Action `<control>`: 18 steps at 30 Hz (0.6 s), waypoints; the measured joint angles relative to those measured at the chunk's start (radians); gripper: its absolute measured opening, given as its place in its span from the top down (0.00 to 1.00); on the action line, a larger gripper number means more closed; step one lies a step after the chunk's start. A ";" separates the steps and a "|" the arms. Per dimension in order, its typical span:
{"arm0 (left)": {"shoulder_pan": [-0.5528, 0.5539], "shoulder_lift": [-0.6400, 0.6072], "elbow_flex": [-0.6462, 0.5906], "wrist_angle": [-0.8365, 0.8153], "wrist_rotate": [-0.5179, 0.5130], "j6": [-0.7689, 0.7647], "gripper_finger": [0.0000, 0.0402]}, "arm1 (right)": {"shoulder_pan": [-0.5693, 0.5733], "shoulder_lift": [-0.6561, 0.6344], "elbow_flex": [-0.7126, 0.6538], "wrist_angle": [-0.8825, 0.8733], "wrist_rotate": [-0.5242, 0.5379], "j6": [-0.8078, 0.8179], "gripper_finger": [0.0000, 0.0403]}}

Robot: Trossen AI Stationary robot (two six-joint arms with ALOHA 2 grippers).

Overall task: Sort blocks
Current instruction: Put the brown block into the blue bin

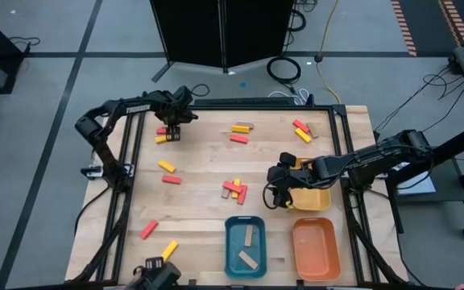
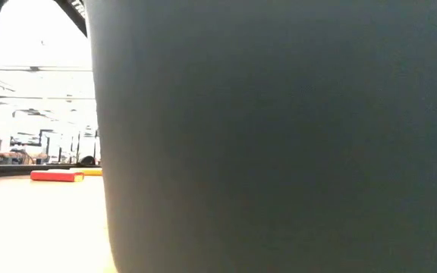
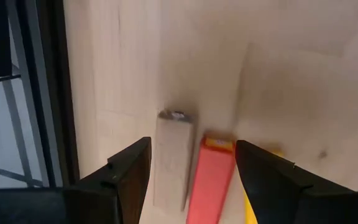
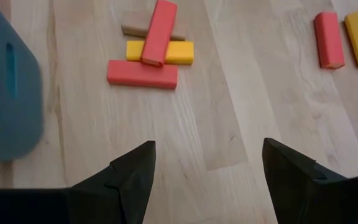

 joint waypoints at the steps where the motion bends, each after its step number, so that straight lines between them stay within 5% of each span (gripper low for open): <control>1: 0.003 0.007 0.000 0.009 0.002 0.000 0.43 | 0.000 0.000 0.000 -0.004 0.000 -0.003 0.44; 18: 0.078 0.033 0.009 0.053 0.090 -0.002 0.43 | 0.000 0.000 0.000 -0.038 0.000 -0.016 0.44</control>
